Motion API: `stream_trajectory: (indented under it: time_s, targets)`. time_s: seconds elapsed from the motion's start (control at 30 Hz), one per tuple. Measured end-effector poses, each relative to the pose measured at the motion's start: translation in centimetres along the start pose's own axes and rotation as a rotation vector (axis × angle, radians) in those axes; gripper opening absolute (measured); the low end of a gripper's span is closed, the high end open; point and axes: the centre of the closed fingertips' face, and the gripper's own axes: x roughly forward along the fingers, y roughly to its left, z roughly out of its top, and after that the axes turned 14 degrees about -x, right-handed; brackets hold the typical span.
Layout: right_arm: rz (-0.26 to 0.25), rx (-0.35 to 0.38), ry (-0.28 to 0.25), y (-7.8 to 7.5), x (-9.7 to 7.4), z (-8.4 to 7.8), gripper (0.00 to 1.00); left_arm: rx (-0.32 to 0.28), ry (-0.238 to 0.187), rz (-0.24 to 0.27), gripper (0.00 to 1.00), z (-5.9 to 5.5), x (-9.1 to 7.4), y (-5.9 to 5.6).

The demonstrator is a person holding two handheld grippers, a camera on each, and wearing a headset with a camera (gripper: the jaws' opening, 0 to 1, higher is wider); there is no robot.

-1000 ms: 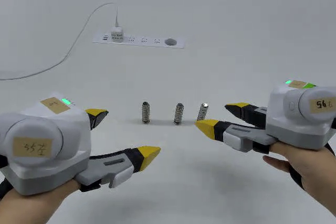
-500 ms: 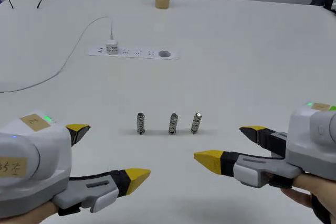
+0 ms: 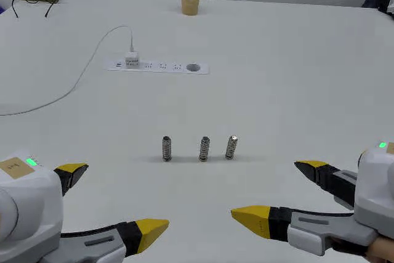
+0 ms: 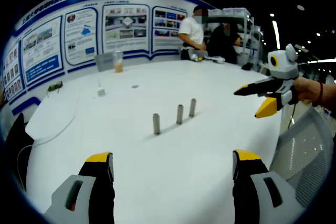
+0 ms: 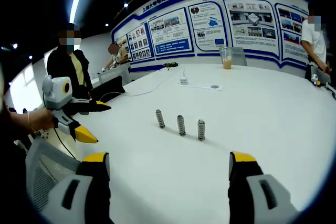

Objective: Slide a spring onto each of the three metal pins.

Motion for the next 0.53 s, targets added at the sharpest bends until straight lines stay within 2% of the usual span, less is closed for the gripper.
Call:
stream_trajectory:
  time_s: [0.13,0.3,0.53]
  targets:
    - [-0.017,0.006,0.004,-0.2,-0.1,-0.2,0.97,-0.004,-0.002,0.030,1.00,-0.1,-0.1,0.5]
    - [-0.017,0.002,0.024,-0.1,-0.2,-0.8,0.97,-0.025,-0.012,0.034,1.00,0.0,-0.3,0.7]
    - [-0.024,-0.007,0.042,-0.2,-0.4,-1.4,0.97,-0.028,-0.001,0.040,1.00,-0.4,-0.6,0.8]
